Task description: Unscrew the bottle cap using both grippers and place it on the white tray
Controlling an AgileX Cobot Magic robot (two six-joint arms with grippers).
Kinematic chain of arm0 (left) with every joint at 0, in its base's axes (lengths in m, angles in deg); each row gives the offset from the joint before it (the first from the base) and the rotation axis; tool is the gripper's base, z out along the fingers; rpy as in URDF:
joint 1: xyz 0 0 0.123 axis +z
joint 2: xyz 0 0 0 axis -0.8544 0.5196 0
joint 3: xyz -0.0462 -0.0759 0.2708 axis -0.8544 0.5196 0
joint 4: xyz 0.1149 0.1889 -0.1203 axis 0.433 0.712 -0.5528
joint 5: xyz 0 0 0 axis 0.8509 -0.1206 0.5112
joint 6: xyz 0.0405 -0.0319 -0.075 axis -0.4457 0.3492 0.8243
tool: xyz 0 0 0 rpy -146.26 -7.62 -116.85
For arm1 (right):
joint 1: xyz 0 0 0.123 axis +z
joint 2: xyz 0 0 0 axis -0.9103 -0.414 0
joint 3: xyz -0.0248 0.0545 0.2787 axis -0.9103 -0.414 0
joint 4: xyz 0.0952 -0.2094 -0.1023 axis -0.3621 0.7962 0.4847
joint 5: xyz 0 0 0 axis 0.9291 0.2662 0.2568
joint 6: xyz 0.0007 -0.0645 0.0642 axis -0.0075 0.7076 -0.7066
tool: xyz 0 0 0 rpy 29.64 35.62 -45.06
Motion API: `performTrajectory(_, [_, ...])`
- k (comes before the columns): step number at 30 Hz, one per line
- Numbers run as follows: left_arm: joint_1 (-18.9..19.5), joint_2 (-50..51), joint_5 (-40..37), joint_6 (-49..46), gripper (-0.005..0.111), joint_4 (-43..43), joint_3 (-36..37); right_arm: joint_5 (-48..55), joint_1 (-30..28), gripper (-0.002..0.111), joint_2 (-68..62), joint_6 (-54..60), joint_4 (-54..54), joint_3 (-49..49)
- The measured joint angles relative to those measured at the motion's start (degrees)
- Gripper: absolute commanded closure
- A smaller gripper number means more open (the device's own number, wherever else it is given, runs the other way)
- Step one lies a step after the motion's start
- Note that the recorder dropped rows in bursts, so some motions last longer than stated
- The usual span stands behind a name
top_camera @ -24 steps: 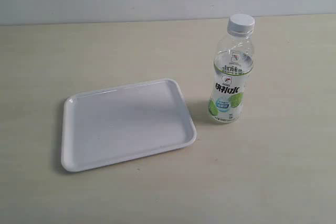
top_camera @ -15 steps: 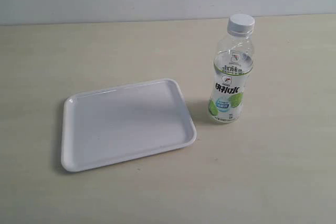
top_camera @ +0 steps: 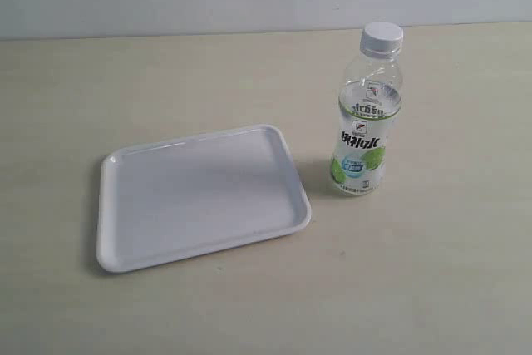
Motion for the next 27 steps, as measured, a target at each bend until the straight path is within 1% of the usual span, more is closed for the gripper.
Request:
performTrajectory(4, [0.0,0.0,0.0,0.0,0.107,0.0,0.0,-0.1,0.0,0.107,-0.5,-0.1,3.0,0.0])
performTrajectory(8, [0.0,0.0,0.0,0.0,0.107,0.0,0.0,-0.2,0.0,0.102,-10.3,-0.1,8.0,0.0])
performTrajectory(10, [0.0,0.0,0.0,0.0,0.107,0.0,0.0,-1.1,0.0,0.101,-18.5,-0.1,12.4,0.0])
performTrajectory(12, [0.0,0.0,0.0,0.0,0.107,0.0,0.0,-7.2,0.0,0.101,-29.1,0.1,17.2,0.0])
performTrajectory(15, [0.0,0.0,0.0,0.0,0.107,0.0,0.0,-12.1,0.0,0.101,-43.2,0.9,21.3,0.0])
performTrajectory(18, [0.0,0.0,0.0,0.0,0.107,0.0,0.0,-18.1,0.0,0.100,-58.9,0.9,27.9,1.6])
performTrajectory(21, [0.0,0.0,0.0,0.0,0.107,0.0,0.0,-20.5,0.0,0.086,-71.9,1.0,31.6,4.6])
performTrajectory(24, [0.0,0.0,0.0,0.0,0.107,0.0,0.0,-22.9,0.0,0.069,-79.7,2.4,32.7,6.6])
performTrajectory(27, [0.0,0.0,0.0,0.0,0.107,0.0,0.0,-25.5,0.0,0.059,-86.2,3.3,34.3,8.4])
